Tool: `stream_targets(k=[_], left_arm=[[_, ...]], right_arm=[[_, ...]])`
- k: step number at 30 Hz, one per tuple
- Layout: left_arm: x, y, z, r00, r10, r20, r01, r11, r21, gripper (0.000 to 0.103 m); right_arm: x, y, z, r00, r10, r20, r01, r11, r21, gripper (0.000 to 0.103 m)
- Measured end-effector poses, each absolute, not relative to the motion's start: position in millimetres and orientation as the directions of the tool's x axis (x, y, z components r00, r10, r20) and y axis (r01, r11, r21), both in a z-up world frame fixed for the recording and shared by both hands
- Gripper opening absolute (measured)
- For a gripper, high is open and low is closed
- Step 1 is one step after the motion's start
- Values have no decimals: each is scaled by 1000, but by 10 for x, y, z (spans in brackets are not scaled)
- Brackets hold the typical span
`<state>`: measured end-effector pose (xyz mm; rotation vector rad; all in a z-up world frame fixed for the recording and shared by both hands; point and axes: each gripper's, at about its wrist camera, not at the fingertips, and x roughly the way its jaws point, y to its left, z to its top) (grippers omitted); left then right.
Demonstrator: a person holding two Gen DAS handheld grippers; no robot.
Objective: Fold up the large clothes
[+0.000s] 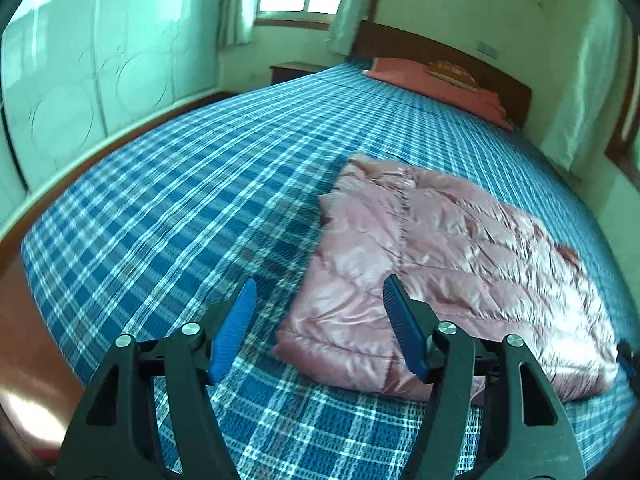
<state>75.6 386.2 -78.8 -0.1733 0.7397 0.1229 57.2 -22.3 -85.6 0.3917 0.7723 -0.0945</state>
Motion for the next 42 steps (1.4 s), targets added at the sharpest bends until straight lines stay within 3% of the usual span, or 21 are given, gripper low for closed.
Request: stream_targets(k=[7, 16, 28, 33, 36, 42], left_arm=[[1153, 3288, -888, 702, 28, -711, -89, 995, -49, 66], [1727, 2640, -1289, 632, 122, -765, -32, 991, 132, 67], [1836, 2622, -1604, 606, 132, -784, -27, 989, 145, 66], [1837, 2597, -1470, 596, 134, -792, 2, 986, 169, 64], [1788, 2610, -1214, 631, 89, -771, 3, 993, 117, 64], [2152, 2446, -1143, 655, 136, -743, -20, 986, 163, 65]], right_arm=[[1168, 469, -820, 673, 47, -738, 92, 985, 146, 47], [1746, 911, -1080, 618, -40, -785, 42, 999, -18, 47], [1772, 950, -1453, 587, -70, -807, 55, 997, -46, 47], [1764, 902, -1301, 590, -51, -806, 57, 998, -22, 47], [1780, 859, -1079, 628, -38, -777, 70, 998, 7, 47], [2165, 831, -898, 646, -30, -762, 82, 996, 31, 47]])
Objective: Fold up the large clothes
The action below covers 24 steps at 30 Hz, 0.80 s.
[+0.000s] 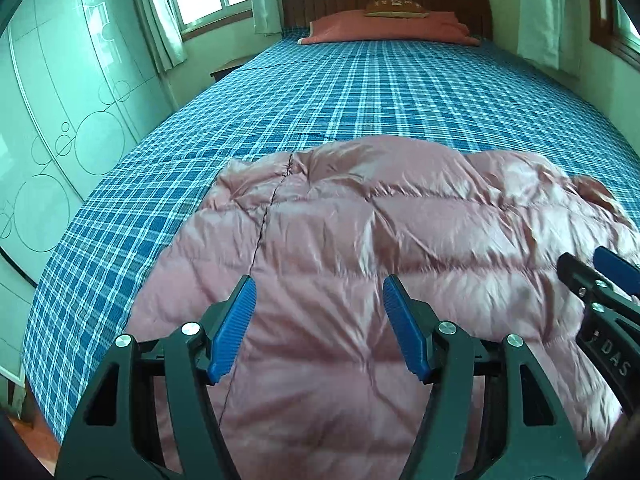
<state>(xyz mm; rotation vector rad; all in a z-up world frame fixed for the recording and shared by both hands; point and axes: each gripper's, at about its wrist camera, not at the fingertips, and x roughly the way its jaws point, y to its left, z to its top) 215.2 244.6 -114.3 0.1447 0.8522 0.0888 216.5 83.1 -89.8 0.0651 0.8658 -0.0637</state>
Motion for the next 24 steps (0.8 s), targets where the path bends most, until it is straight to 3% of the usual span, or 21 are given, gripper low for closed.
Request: stream_targets(k=[7, 13, 24], left_arm=[[2372, 2382, -1504, 615, 207, -761, -43, 972, 230, 66], [2375, 2341, -1610, 618, 217, -756, -53, 970, 236, 66], [2375, 2407, -1610, 631, 197, -750, -55, 976, 211, 66]], right_arm=[[2426, 898, -1315, 572, -54, -818, 86, 996, -5, 47], [2460, 961, -1489, 580, -90, -809, 95, 995, -42, 47], [2185, 1044, -1197, 643, -89, -761, 91, 995, -39, 47]])
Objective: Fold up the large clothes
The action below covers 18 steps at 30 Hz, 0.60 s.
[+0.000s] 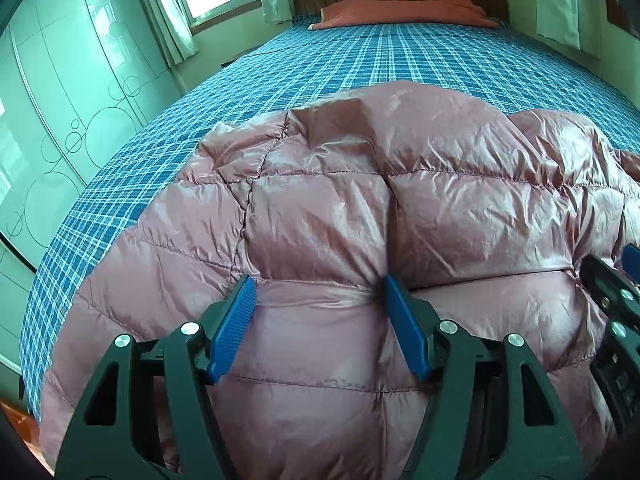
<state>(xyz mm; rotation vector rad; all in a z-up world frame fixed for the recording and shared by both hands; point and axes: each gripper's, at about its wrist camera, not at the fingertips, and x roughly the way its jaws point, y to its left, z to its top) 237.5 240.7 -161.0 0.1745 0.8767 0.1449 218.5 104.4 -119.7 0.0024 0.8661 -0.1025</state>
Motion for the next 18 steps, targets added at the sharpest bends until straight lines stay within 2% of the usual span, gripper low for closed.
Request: stream_targets(k=[5, 18], left_arm=[[2356, 2423, -1606, 632, 190, -751, -56, 978, 201, 66], [2355, 2422, -1581, 630, 172, -757, -50, 982, 181, 66]], right_arm=[[2033, 1156, -1289, 632, -101, -768, 63, 995, -78, 47], [2073, 1111, -1459, 629, -96, -771, 61, 995, -75, 50]])
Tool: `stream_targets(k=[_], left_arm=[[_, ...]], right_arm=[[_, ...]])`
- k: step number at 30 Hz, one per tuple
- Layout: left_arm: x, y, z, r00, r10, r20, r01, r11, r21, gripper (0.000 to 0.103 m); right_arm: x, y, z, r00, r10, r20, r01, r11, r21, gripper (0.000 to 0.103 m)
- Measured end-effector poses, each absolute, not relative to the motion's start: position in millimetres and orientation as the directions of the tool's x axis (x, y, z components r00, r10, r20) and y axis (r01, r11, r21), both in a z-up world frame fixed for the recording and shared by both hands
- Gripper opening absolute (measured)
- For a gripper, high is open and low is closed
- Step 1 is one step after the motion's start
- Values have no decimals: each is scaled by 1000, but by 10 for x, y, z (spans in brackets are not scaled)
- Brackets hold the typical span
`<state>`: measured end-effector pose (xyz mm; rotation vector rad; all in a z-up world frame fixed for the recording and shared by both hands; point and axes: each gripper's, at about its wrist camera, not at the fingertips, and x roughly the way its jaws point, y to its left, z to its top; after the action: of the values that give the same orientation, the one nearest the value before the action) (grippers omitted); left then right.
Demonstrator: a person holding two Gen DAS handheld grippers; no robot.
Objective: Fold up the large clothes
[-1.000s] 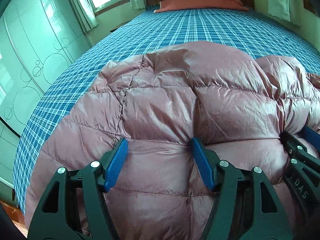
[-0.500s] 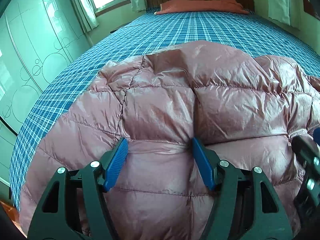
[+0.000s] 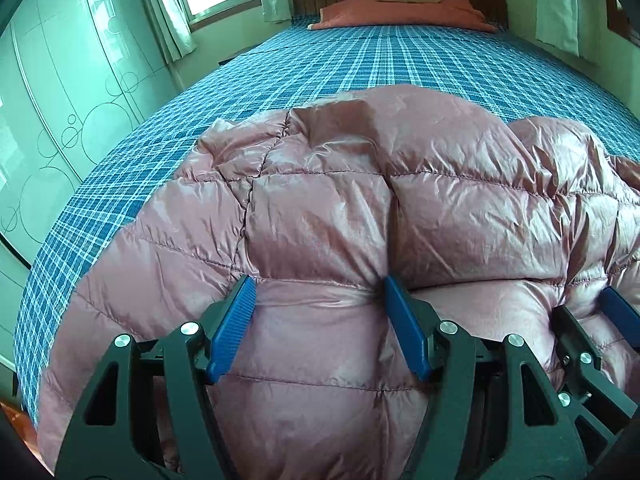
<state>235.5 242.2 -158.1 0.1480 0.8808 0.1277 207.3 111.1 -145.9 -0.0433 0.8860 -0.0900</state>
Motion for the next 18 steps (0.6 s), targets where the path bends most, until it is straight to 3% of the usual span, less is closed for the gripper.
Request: stream_targets(k=[12, 18], left_arm=[[2077, 2817, -1278, 645, 147, -750, -91, 989, 115, 66], [1922, 3313, -1159, 621, 112, -775, -162, 987, 12, 67]], right_arm=[[2035, 1171, -1469, 635, -103, -766, 63, 995, -82, 50], [2031, 1168, -1455, 637, -101, -765, 63, 995, -79, 50]])
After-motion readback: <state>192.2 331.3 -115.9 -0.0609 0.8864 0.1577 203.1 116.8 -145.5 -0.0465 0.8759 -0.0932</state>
